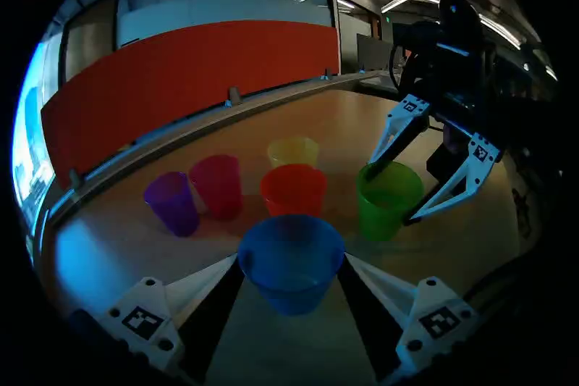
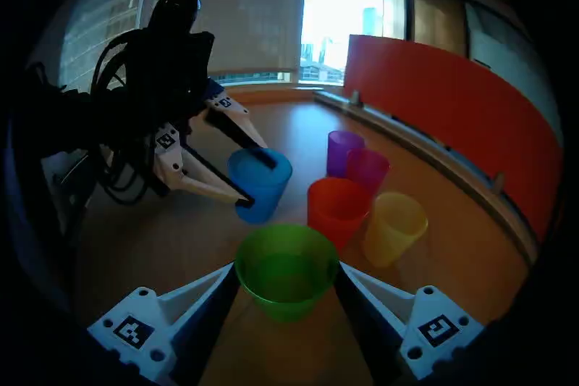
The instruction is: Pour water
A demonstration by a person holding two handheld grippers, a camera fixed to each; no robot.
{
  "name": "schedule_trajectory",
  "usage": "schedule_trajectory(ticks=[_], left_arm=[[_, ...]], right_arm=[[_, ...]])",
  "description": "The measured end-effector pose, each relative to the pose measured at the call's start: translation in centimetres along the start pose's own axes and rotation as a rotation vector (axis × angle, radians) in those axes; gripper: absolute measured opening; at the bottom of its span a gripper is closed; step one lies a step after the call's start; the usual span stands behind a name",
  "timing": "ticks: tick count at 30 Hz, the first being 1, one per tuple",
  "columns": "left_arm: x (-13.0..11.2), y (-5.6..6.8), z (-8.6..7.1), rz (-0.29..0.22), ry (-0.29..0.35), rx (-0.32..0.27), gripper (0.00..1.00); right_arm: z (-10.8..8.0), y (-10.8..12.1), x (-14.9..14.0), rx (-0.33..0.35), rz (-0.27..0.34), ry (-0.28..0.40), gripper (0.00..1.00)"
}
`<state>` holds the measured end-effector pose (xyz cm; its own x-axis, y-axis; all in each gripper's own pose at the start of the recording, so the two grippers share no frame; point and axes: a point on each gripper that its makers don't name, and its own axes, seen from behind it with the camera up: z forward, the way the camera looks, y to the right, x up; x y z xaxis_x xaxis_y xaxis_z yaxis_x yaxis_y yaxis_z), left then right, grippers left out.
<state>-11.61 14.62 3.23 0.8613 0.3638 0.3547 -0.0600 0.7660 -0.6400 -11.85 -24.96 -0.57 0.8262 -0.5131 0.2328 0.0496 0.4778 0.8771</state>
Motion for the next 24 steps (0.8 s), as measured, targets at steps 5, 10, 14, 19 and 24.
schedule_trajectory(ticks=[5, 10, 14, 19, 24], left_arm=[[-0.3, 0.1, 0.5, -0.005, -0.005, -0.006, 0.87], [-0.5, 0.3, 0.7, 0.0, -0.013, -0.008, 0.87], [-0.7, 0.5, 0.8, 0.005, -0.02, -0.014, 0.87], [-1.1, 0.7, 0.8, 0.017, -0.026, -0.015, 0.87], [-1.3, 0.6, 0.8, 0.018, -0.029, -0.015, 0.87]], right_arm=[[0.2, 0.2, -0.5, 0.001, 0.004, -0.013, 0.91], [0.3, 0.2, -0.9, 0.002, 0.004, -0.022, 0.91], [0.3, 0.2, -1.2, 0.001, 0.009, -0.029, 0.91], [0.3, 0.3, -1.4, 0.004, 0.026, -0.033, 0.91], [0.3, 0.2, -1.5, 0.003, 0.024, -0.037, 0.91]])
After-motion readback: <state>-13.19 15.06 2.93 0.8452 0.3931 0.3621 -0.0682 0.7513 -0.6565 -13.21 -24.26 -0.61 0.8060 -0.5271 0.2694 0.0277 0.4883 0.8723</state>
